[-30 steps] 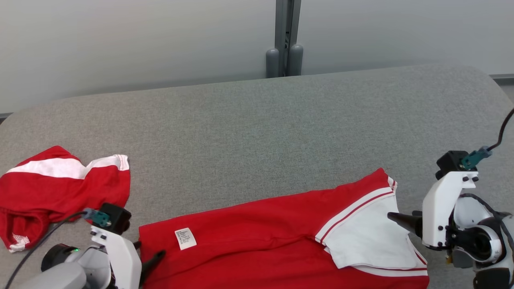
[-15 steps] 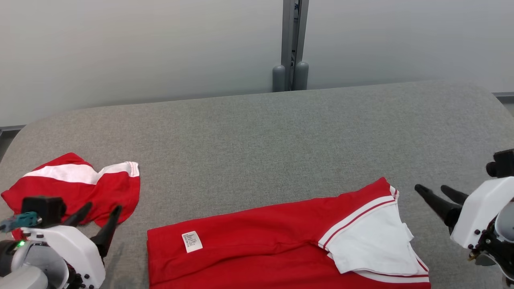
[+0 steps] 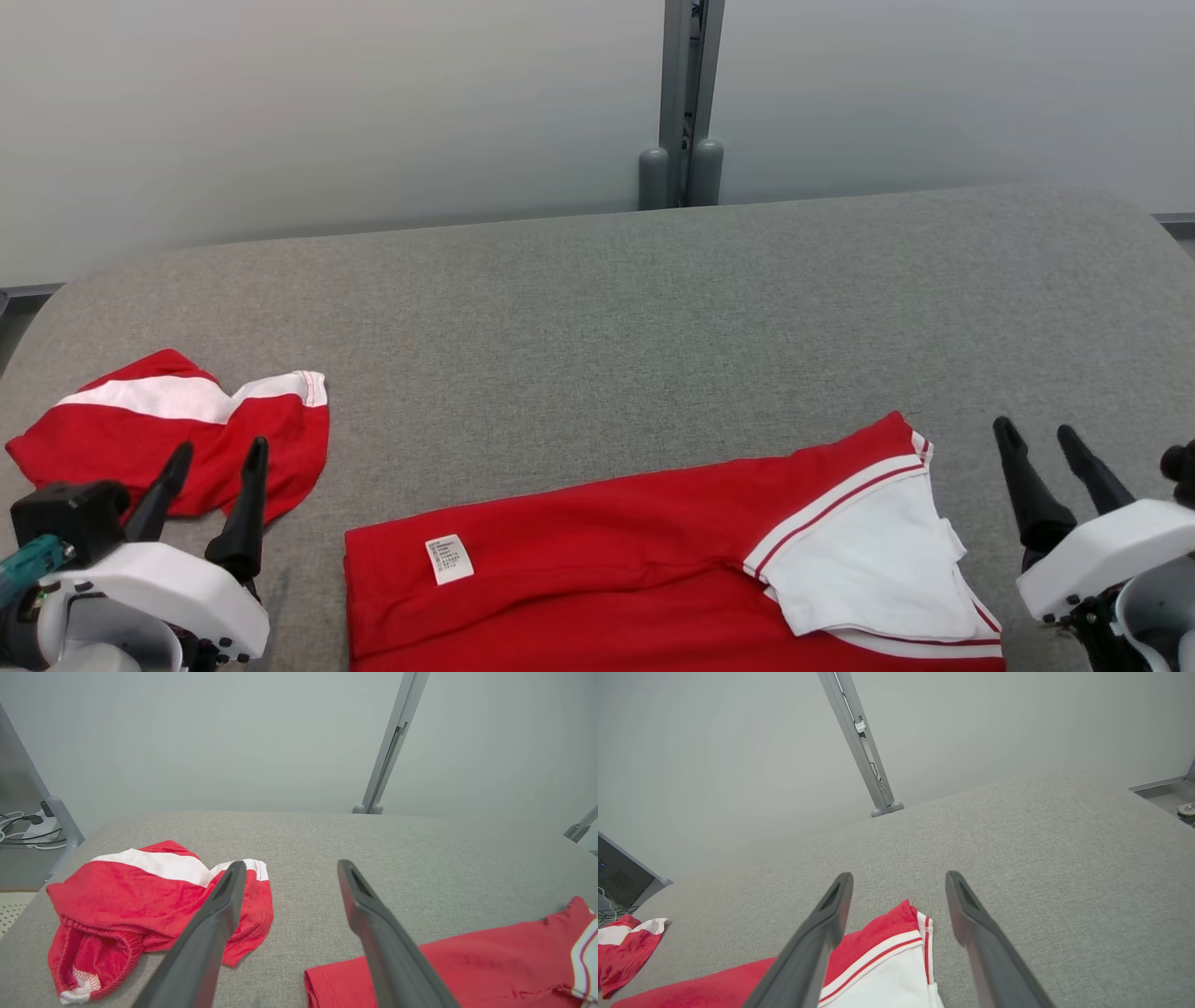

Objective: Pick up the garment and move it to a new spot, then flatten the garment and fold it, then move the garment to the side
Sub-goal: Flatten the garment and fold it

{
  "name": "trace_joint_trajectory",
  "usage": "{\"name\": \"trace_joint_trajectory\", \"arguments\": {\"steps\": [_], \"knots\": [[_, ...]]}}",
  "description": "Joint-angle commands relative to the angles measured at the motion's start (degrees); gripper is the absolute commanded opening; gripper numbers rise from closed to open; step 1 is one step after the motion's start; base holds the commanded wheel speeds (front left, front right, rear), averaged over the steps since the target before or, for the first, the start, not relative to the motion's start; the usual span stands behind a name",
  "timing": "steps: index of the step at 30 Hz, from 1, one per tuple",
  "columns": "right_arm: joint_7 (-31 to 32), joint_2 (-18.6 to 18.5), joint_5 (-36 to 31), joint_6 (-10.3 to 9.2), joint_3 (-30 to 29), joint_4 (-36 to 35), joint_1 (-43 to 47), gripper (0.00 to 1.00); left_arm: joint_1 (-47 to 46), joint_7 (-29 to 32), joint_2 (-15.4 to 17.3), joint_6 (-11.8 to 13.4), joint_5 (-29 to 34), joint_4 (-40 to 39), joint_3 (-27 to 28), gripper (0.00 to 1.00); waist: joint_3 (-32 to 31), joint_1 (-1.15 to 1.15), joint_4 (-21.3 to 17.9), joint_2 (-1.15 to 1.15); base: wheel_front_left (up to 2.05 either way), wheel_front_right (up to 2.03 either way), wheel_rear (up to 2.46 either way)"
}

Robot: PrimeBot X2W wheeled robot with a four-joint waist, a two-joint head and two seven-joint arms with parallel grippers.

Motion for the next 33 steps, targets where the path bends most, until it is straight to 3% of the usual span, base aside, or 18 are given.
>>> {"name": "trace_joint_trajectory", "arguments": {"steps": [1,8,15,22,27,32,33], "knots": [[-2.46,0.0,-0.11,0.02,0.46,1.58,0.79,1.0,2.38,-0.21,-1.4,0.09,1.9,0.13,2.53,1.0,0.2,0.0,0.04,0.0,0.0,0.0,0.0],[-8.46,0.23,0.83,0.02,3.59,11.14,1.25,1.0,10.92,-0.23,-9.47,-4.66,12.9,0.41,16.32,1.0,0.77,0.0,-0.1,0.0,0.0,0.0,0.0],[-9.36,-0.57,2.32,0.02,5.77,21.41,-2.8,1.0,14.57,-0.24,-15.69,-10.11,20.82,2.45,22.3,1.0,1.29,0.0,0.11,0.0,0.0,0.0,0.0],[-6.55,-0.99,3.24,0.03,7.33,31.97,-7.37,1.0,14.25,-0.24,-18.31,-14.02,23.66,5.17,24.06,1.0,1.71,0.0,1.36,0.0,0.0,0.0,0.0],[-3.72,-0.13,4.56,0.02,7.54,38.12,-9.74,1.0,13.59,-0.24,-19.13,-15.48,24.63,6.53,24.39,1.0,1.65,0.0,2.4,0.0,0.0,0.0,0.0],[-2.93,0.78,6.29,0.04,9.86,39.8,-10.5,1.0,13.41,-0.25,-19.5,-16.13,25.07,7.41,24.43,1.0,1.63,0.0,3.05,0.0,0.0,0.0,0.0],[-3.2,0.84,6.61,0.04,10.43,39.87,-10.58,0.88,13.35,-0.25,-19.58,-16.38,25.16,7.59,24.44,1.0,1.63,0.0,3.16,0.0,0.0,0.0,0.0]]}}
